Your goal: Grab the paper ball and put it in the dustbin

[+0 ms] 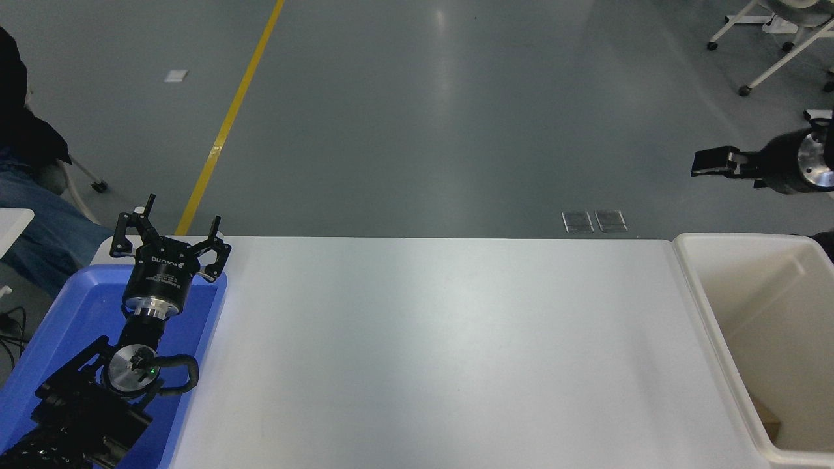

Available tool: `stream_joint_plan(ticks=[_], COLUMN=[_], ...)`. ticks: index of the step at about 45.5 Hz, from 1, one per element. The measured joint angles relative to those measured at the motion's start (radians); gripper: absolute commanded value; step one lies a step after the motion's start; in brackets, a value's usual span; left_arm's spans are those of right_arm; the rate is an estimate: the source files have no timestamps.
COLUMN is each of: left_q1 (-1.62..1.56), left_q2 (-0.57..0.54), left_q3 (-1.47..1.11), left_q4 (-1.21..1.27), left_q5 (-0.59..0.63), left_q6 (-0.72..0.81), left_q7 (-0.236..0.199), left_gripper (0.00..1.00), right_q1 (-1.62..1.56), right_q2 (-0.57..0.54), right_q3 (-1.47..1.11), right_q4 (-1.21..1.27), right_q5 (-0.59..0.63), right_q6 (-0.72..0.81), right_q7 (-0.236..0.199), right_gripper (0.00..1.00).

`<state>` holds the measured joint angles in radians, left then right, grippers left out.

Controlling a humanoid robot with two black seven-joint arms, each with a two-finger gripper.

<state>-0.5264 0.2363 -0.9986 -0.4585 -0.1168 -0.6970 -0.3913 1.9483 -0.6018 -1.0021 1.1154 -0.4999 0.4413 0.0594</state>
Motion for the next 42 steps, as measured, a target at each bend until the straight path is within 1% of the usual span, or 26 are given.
stream_joint_plan(ticks=[7, 10, 19, 22, 26, 33, 42], left_q1=[0.0, 0.0, 0.002, 0.002, 0.003, 0.003, 0.003], left_q2=[0.0, 0.0, 0.0, 0.0, 0.0, 0.0, 0.0], left_q3=[0.0, 0.0, 0.0, 0.0, -0.001, -0.001, -0.001], left_q4=[0.0, 0.0, 0.001, 0.001, 0.001, 0.001, 0.001], left_q5=[0.0, 0.0, -0.001, -0.001, -0.001, -0.001, -0.001], left_q6=[0.0, 0.0, 0.003, 0.004, 0.005, 0.006, 0.006], left_q7=[-0.001, -0.002, -0.003, -0.004, -0.004, -0.004, -0.004], left_gripper=[1.0, 1.0, 1.0, 1.0, 1.0, 1.0, 1.0], right_q1=[0.159, 0.227, 0.37, 0.413, 0.46, 0.511, 0.551], right_q2=[0.066, 0.105, 0.204, 0.227, 0.248, 0.265, 0.274], right_q3=[-0.066, -0.085, -0.104, -0.106, -0.111, -0.125, -0.146], right_q4=[0.157, 0.217, 0.352, 0.4, 0.453, 0.504, 0.535], right_q5=[0.019, 0.041, 0.17, 0.221, 0.291, 0.37, 0.417], right_q6=[0.087, 0.151, 0.268, 0.289, 0.309, 0.327, 0.337], right_q7=[-0.003, -0.004, -0.016, -0.03, -0.062, -0.11, -0.138], right_gripper=[1.0, 1.0, 1.0, 1.0, 1.0, 1.0, 1.0])
